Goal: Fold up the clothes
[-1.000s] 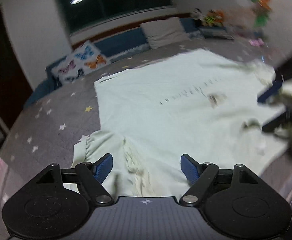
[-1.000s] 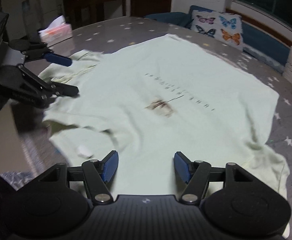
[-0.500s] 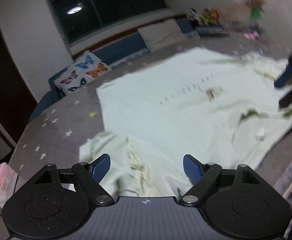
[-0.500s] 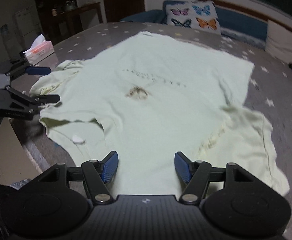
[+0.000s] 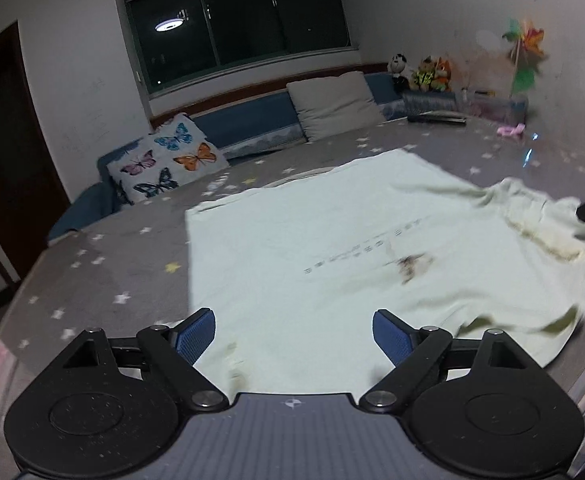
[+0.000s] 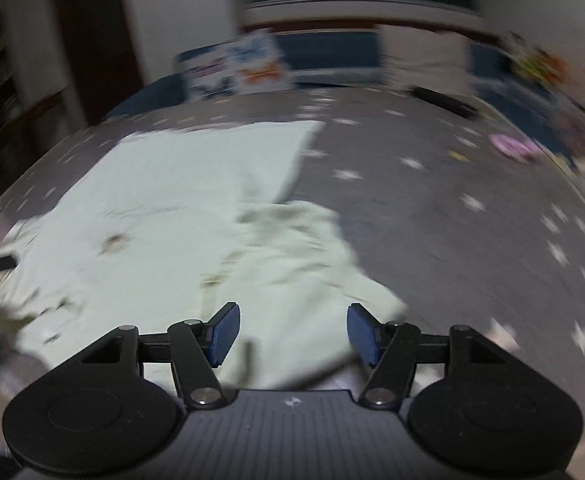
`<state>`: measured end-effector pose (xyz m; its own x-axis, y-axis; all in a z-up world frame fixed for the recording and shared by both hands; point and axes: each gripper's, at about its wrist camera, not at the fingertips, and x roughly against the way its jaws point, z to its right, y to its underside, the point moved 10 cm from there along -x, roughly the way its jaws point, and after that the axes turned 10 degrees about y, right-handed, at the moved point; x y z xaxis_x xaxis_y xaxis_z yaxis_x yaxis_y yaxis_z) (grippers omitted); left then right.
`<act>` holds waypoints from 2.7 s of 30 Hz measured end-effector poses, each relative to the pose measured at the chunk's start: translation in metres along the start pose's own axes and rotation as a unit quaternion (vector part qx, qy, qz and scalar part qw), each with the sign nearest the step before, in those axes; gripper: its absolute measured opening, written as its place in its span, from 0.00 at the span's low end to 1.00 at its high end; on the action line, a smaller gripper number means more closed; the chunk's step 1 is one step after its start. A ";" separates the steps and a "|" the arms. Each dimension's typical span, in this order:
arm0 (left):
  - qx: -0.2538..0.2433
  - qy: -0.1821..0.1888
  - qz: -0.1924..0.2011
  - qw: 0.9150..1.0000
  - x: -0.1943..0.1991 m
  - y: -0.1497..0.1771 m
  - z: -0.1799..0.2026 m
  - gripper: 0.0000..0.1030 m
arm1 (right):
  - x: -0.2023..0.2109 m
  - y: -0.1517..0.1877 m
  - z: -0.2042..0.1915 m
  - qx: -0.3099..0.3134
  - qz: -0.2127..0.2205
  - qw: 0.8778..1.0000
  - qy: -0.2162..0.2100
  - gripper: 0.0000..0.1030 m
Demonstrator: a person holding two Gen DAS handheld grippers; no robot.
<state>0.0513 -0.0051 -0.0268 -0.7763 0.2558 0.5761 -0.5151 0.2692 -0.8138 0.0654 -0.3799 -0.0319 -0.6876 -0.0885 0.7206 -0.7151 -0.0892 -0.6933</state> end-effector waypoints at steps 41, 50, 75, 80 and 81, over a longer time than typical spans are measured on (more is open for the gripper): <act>0.003 0.065 0.008 0.998 -0.026 -0.009 0.051 0.90 | 0.047 -0.019 -0.153 0.138 0.053 0.966 -0.213 0.08; -0.002 0.105 0.017 0.994 -0.030 -0.021 0.075 0.90 | 0.001 -0.033 -0.057 0.078 0.025 0.995 -0.058 0.10; -0.009 0.131 0.011 0.991 -0.047 -0.039 0.093 0.81 | -0.034 -0.063 -0.107 0.127 0.016 0.981 -0.146 0.18; -0.017 0.155 0.009 0.988 -0.056 -0.043 0.111 0.63 | -0.005 -0.040 -0.097 0.166 0.000 0.975 -0.149 0.18; -0.022 0.160 0.008 0.987 -0.058 -0.043 0.115 0.58 | -0.002 -0.032 -0.097 0.173 -0.006 0.973 -0.151 0.18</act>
<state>0.0761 -0.1386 -0.0342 -0.6253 0.5391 0.5642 -0.4830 0.3005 -0.8225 0.0777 -0.2807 -0.0106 -0.5738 -0.3690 0.7312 -0.6013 -0.4163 -0.6820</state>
